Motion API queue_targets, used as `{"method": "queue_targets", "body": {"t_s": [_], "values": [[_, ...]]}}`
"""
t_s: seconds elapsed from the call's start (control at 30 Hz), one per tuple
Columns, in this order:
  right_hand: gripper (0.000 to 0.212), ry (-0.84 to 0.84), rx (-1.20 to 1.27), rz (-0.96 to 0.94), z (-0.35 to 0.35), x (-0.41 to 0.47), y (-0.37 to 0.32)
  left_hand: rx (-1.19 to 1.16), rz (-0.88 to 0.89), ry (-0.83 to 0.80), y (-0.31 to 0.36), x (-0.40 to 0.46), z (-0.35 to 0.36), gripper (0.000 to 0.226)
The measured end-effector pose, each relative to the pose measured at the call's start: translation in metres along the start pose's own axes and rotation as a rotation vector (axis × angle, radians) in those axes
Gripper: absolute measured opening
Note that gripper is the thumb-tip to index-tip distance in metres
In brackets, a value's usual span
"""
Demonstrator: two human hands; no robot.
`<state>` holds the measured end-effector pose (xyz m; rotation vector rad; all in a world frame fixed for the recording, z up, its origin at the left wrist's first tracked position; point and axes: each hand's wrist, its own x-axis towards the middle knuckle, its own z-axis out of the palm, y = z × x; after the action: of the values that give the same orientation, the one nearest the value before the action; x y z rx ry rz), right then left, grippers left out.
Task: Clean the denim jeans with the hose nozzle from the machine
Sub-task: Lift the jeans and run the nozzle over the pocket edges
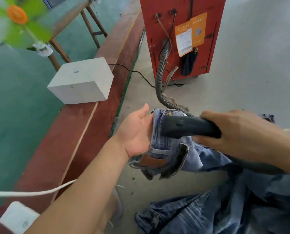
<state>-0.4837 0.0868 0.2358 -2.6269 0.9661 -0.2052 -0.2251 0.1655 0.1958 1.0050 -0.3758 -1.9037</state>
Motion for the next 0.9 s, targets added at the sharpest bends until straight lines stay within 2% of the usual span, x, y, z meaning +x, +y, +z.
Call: {"method": "queue_targets", "body": {"t_s": [0.1, 0.23, 0.4, 0.6, 0.63, 0.73, 0.8, 0.9], "values": [[0.037, -0.007, 0.071, 0.034, 0.007, 0.008, -0.008, -0.083, -0.004, -0.035, -0.015, 0.011, 0.004, 0.084], [0.035, 0.065, 0.118, 0.129, -0.002, 0.01, 0.006, -0.19, 0.074, -0.083, -0.013, 0.013, 0.001, 0.091], [0.026, -0.115, 0.079, 0.105, -0.001, 0.006, 0.005, -0.174, 0.073, -0.116, -0.022, 0.021, 0.006, 0.09], [0.033, 0.077, 0.187, 0.246, 0.005, 0.024, 0.017, -0.202, 0.085, -0.127, -0.028, 0.025, 0.008, 0.092], [0.032, 0.057, 0.241, 0.264, -0.001, 0.023, 0.023, -0.199, 0.083, -0.138, -0.028, 0.025, 0.008, 0.094], [0.023, -0.157, 0.403, 0.27, -0.015, 0.019, 0.029, -0.128, 0.048, -0.14, -0.034, 0.027, 0.008, 0.092], [0.031, -0.228, 0.449, 0.293, -0.009, 0.022, 0.03, -0.106, 0.017, -0.138, -0.036, 0.027, 0.008, 0.087], [0.035, -0.091, 0.458, 0.323, 0.002, 0.032, 0.029, -0.055, -0.005, -0.09, -0.028, 0.024, 0.005, 0.078]]}}
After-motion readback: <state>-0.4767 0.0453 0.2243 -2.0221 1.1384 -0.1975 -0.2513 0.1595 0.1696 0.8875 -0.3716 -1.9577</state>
